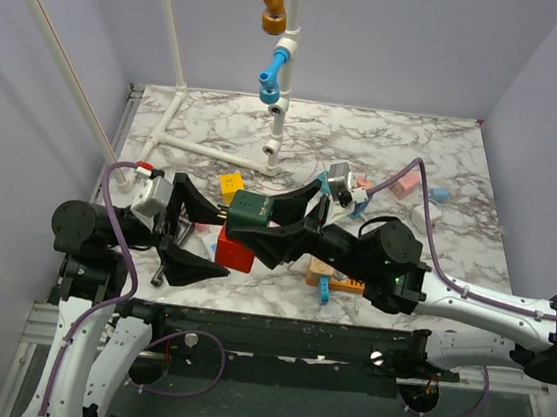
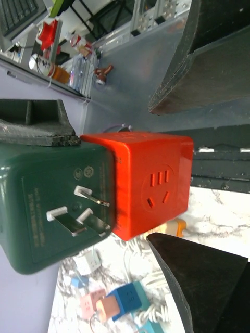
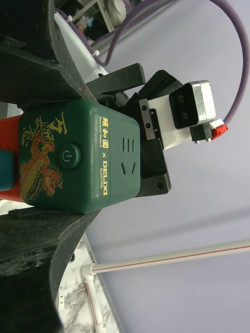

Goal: Pull the plug off the socket
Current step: Remove the plug from the socket.

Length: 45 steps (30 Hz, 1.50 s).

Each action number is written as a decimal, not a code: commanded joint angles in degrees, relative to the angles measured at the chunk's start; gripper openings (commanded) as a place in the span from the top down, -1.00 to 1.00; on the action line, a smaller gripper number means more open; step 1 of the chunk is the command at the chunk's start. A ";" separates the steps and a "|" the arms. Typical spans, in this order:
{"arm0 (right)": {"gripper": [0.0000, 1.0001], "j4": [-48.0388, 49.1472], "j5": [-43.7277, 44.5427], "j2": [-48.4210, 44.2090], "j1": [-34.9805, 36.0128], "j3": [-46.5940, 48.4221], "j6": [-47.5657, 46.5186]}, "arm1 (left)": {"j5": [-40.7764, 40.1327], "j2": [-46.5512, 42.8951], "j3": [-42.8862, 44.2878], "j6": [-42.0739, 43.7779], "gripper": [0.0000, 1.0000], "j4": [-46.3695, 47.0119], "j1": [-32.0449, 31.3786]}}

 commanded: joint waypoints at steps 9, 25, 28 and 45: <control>0.99 12.72 -8.94 4.03 0.13 2.21 0.09 | 3.63 1.36 -2.27 -9.62 -0.97 5.30 -0.66; 0.99 18.95 -9.38 5.22 0.18 0.80 -1.64 | 3.00 2.26 -3.29 -16.79 -0.43 11.00 -1.17; 0.99 20.63 -9.02 5.87 0.25 0.37 -1.32 | 2.77 2.38 -3.03 -17.72 -0.35 10.90 -1.66; 0.99 26.51 -6.98 7.52 0.22 -2.87 2.15 | -0.72 1.80 -2.92 -18.13 -0.04 14.16 -2.60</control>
